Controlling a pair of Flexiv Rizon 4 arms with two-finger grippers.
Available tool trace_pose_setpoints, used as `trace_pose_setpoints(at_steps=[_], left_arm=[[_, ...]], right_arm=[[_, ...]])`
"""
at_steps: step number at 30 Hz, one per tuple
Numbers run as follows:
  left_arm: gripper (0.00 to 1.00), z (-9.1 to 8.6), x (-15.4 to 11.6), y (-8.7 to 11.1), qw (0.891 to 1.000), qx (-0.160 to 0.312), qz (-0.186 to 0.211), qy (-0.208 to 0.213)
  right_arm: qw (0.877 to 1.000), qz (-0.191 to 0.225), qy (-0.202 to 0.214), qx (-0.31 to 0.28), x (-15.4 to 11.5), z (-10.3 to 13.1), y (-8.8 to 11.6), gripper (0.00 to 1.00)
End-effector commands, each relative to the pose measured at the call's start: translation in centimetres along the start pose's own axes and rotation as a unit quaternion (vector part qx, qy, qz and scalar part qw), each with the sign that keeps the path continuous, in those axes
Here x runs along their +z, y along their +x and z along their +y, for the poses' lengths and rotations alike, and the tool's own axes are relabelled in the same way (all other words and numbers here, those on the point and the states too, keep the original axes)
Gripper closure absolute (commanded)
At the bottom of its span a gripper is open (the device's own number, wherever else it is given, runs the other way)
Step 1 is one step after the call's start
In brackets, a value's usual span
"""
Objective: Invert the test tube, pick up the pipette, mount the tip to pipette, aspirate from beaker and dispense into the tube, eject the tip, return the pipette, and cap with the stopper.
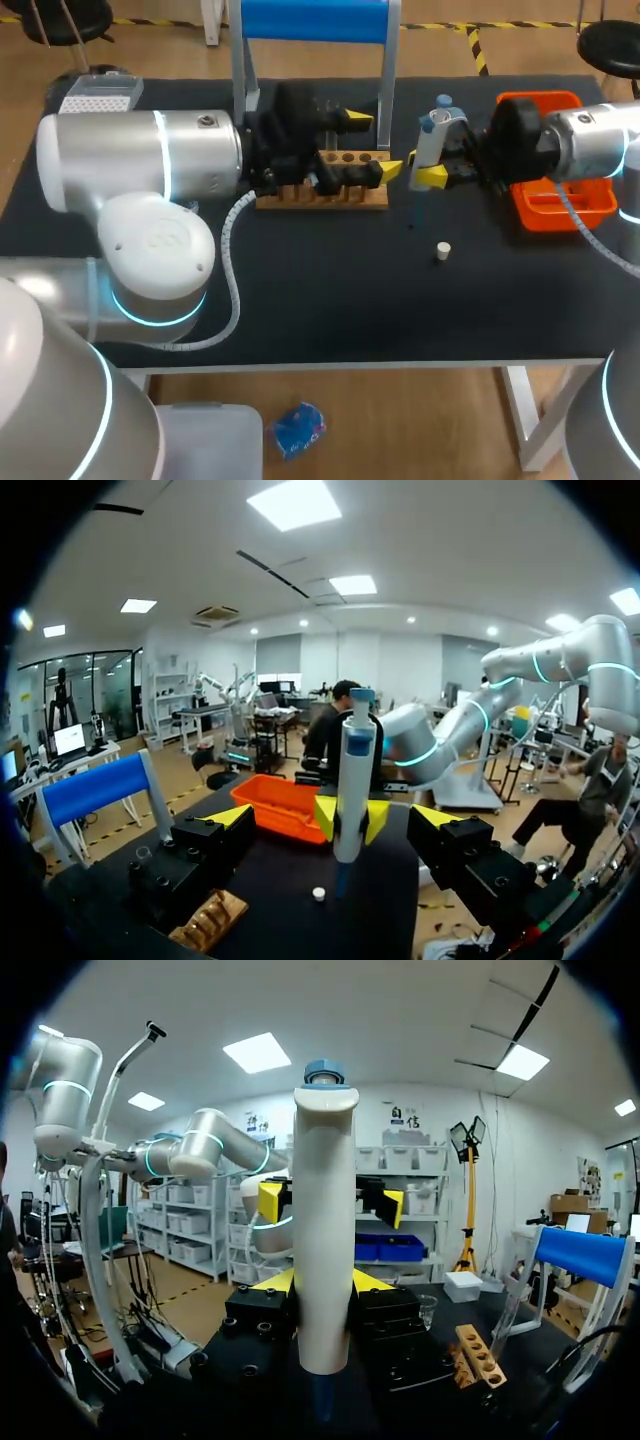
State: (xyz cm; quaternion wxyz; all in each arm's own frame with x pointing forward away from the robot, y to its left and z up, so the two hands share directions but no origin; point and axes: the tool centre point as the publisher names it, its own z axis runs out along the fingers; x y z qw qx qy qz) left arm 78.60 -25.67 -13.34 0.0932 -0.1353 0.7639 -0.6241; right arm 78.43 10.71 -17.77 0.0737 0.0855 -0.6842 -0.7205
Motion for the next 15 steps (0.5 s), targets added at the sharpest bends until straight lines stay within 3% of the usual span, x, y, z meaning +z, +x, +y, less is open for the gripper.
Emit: trace_pose_setpoints(at_steps=[1,10,15], left_arm=[[0.00,0.4,-0.5,-0.2,0.966,0.001,0.010,0.260],[0.00,0.5,-0.3,-0.4,0.963,0.006,0.008,0.268],[0.00,0.9,-0.4,-0.8,0.962,0.020,0.012,0.271]], right_arm=[[1.000,0.001,0.000,0.000,-0.1,0.0,0.0,1.00],[1.000,0.001,0.000,0.000,-0.1,0.0,0.0,1.00],[1.000,0.003,0.000,-0.009,0.5,-1.7,-0.4,1.00]])
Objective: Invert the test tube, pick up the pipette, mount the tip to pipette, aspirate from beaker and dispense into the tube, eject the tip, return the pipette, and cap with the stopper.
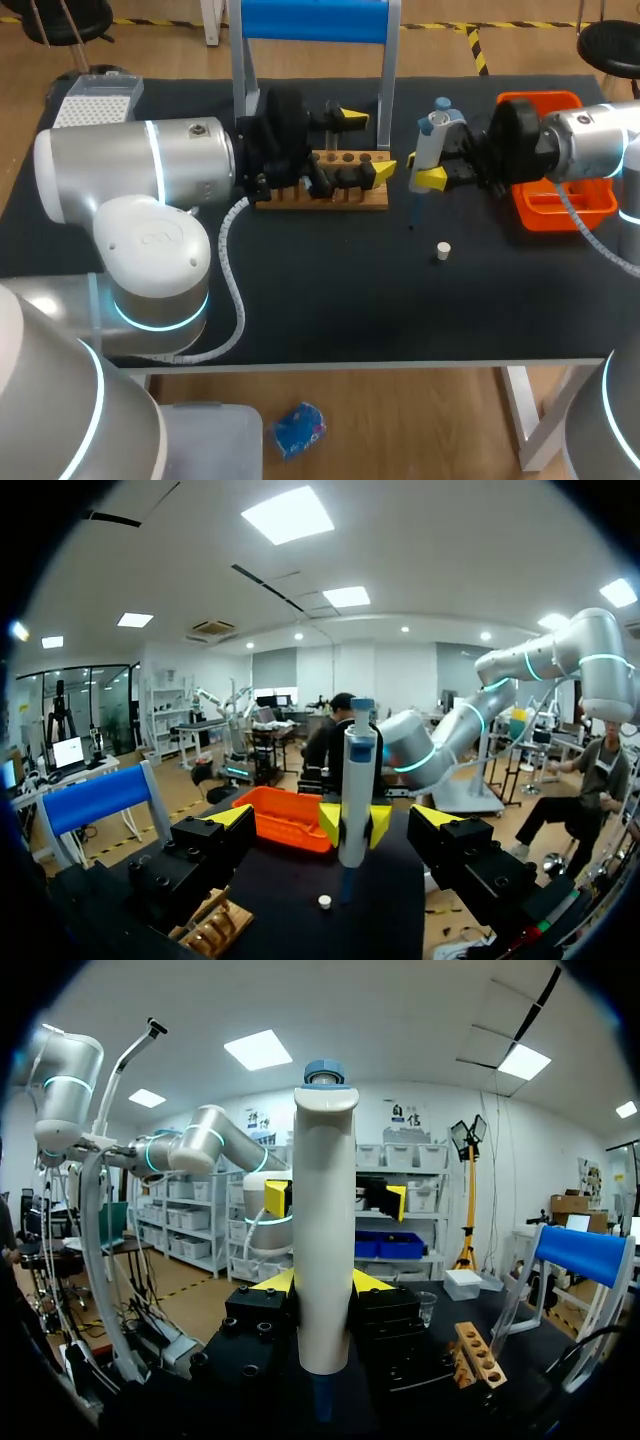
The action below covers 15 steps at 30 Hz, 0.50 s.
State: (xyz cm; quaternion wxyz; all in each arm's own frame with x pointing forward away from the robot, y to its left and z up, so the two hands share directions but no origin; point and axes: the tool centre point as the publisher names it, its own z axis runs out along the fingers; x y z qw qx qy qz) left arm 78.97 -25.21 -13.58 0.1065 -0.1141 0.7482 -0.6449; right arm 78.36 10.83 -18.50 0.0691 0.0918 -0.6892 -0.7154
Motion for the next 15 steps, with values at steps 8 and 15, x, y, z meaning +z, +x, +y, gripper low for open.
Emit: trace_pose_setpoints(at_steps=[8,15], left_arm=[[0.00,1.6,-0.2,-0.8,0.972,-0.009,0.009,0.234],[0.00,2.7,-0.2,-1.1,0.973,-0.008,0.013,0.231]], right_arm=[[1.000,0.007,0.000,-0.010,1.6,-1.6,-1.4,1.00],[1.000,0.013,0.008,-0.011,3.4,-1.8,-2.3,1.00]])
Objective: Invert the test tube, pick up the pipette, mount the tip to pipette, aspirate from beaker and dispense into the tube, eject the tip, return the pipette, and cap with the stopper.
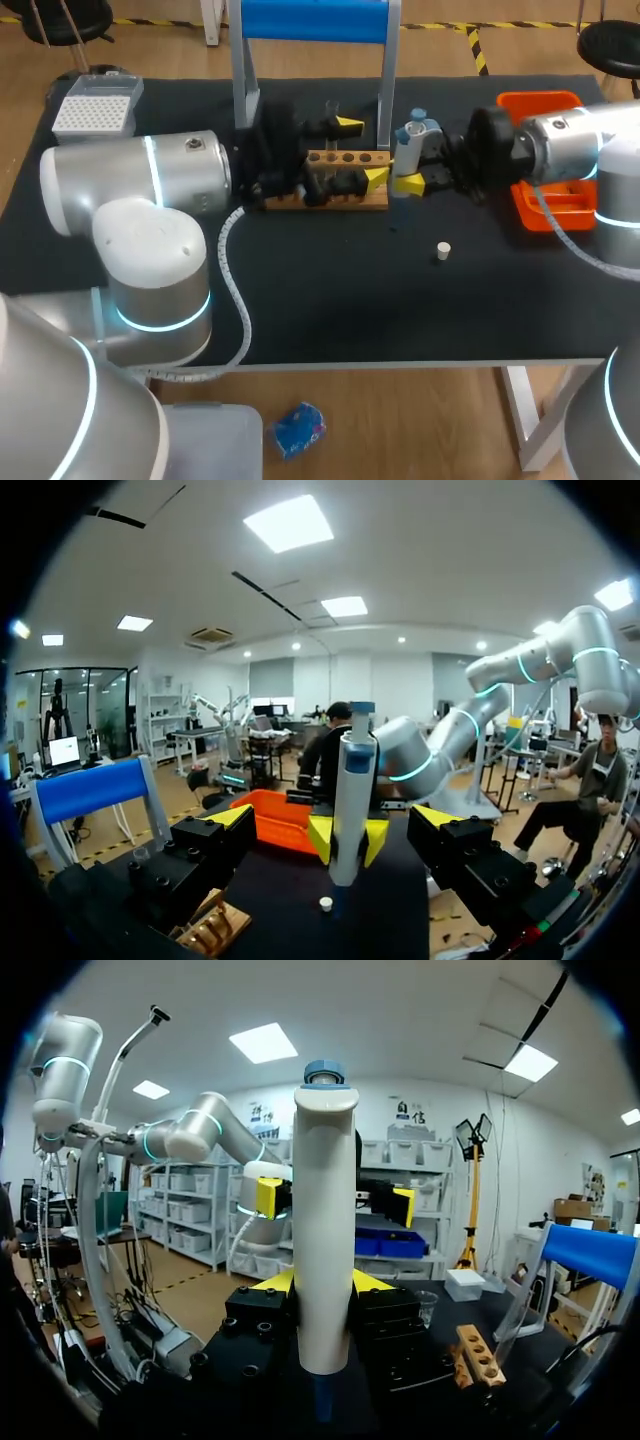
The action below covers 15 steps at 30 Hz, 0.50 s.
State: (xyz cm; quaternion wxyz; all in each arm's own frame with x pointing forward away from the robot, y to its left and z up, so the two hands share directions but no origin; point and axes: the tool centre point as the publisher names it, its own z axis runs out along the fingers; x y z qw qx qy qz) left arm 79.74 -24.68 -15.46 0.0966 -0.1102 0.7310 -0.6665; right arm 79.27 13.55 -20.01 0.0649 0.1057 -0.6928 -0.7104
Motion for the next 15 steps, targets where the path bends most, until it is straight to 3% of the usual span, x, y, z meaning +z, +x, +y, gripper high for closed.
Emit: trace_pose_setpoints(at_steps=[1,15], left_arm=[[0.00,0.9,-0.3,-0.3,0.979,0.003,0.004,0.205],[0.00,0.9,-0.3,-0.7,0.982,0.015,0.010,0.188]], right_arm=[[1.000,0.007,0.001,0.000,1.3,-0.2,-1.0,1.00],[1.000,0.019,0.002,0.009,3.7,-1.4,-2.2,1.00]])
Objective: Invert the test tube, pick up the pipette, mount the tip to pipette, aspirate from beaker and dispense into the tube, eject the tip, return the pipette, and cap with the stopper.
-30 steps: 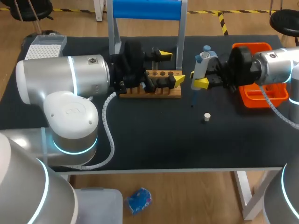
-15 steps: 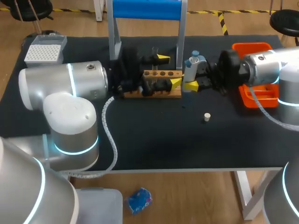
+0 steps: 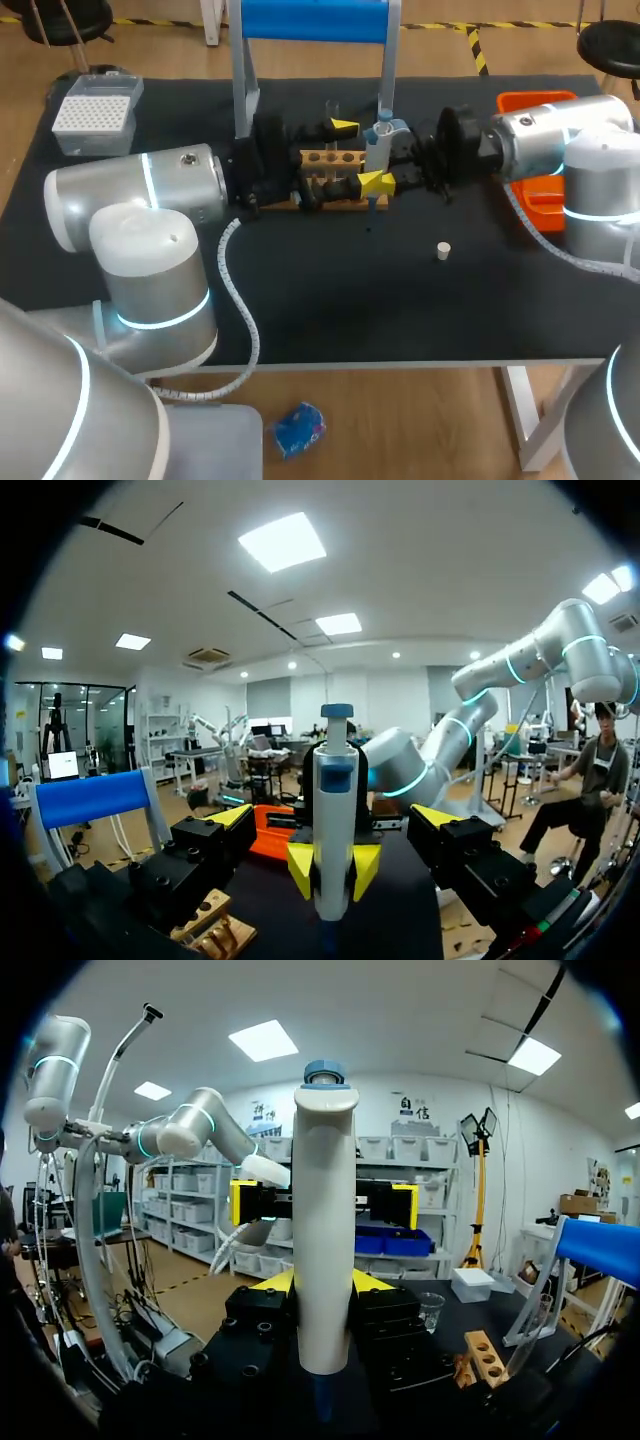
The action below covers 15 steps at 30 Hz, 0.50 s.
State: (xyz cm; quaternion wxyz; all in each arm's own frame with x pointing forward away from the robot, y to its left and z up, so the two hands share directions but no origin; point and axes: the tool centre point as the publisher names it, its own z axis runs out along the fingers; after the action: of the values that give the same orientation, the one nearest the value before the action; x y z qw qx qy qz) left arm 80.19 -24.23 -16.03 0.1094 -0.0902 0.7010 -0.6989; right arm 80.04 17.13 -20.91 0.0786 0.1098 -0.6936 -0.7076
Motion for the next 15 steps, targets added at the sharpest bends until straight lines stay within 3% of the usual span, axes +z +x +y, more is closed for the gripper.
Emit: trace_pose_setpoints(at_steps=[1,15], left_arm=[[0.00,0.37,-0.10,-0.17,0.991,-0.001,0.004,0.136],[0.00,0.78,0.01,-0.31,0.997,0.000,0.006,0.078]], right_arm=[[1.000,0.007,0.001,0.002,0.46,-0.34,-0.70,1.00],[1.000,0.013,0.009,0.008,0.77,-0.77,-0.87,1.00]])
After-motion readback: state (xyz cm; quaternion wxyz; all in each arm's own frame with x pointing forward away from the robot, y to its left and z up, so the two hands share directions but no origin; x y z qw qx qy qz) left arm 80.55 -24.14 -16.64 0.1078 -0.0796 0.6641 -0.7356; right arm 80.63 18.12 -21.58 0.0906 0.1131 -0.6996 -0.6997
